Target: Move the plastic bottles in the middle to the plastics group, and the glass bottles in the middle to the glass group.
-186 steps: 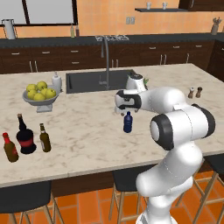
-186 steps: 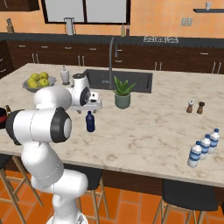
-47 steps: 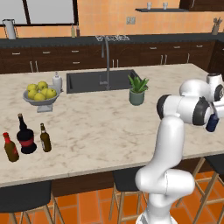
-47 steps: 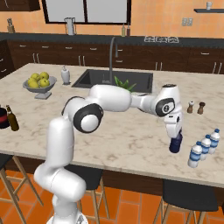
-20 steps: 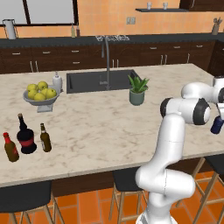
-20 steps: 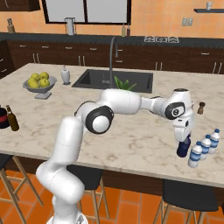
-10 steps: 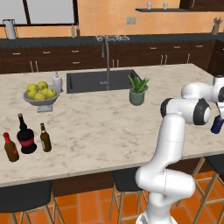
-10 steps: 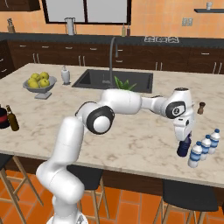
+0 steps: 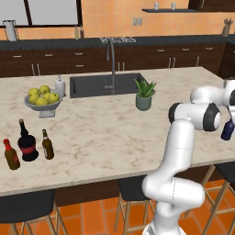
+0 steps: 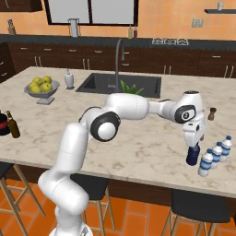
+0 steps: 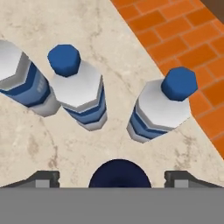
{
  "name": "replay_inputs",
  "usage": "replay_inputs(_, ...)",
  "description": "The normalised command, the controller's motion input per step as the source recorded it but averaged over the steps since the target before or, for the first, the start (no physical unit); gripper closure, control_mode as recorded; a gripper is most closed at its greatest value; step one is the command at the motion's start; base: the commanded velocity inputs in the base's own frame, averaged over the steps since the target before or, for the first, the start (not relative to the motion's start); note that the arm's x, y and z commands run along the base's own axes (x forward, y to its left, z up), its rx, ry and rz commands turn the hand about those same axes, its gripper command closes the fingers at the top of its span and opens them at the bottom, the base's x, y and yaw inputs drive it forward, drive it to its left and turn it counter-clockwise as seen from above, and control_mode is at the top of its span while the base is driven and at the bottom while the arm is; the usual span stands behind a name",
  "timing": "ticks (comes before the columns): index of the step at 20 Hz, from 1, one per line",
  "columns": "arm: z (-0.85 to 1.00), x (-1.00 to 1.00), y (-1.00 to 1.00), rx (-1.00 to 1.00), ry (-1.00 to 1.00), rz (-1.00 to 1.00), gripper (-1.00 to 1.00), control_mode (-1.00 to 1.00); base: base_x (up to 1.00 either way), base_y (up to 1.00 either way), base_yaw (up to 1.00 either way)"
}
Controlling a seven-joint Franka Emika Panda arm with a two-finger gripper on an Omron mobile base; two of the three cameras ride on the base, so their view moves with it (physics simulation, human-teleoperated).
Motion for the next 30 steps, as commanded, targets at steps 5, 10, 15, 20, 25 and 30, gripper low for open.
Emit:
replay_inputs(5, 0.49, -0.01, 0.0, -0.01, 0.0, 0.0, -1.0, -1.0, 0.0, 0.0, 0.0)
replay_inputs(10, 0.46, -0.55, 0.34, 0.0, 0.0, 0.11, -1.0, -1.0, 0.0, 0.0, 0.0)
replay_inputs(15, 0.02, -0.85, 0.5, 0.0, 0.0, 0.26, -1.0, -1.0, 0.0, 0.0, 0.0)
replay_inputs(20, 0.0, -0.82, 0.61, 0.0, -0.03, 0.25, -1.0, -1.0, 0.0, 0.0, 0.0)
replay_inputs(25, 0.0, -0.61, 0.93, -0.06, 0.0, 0.35, -1.0, -1.0, 0.0, 0.0, 0.0)
replay_inputs(30, 0.01, -0.44, 1.0, -0.11, 0.0, 0.52, -1.0, -1.0, 0.0, 0.0, 0.0)
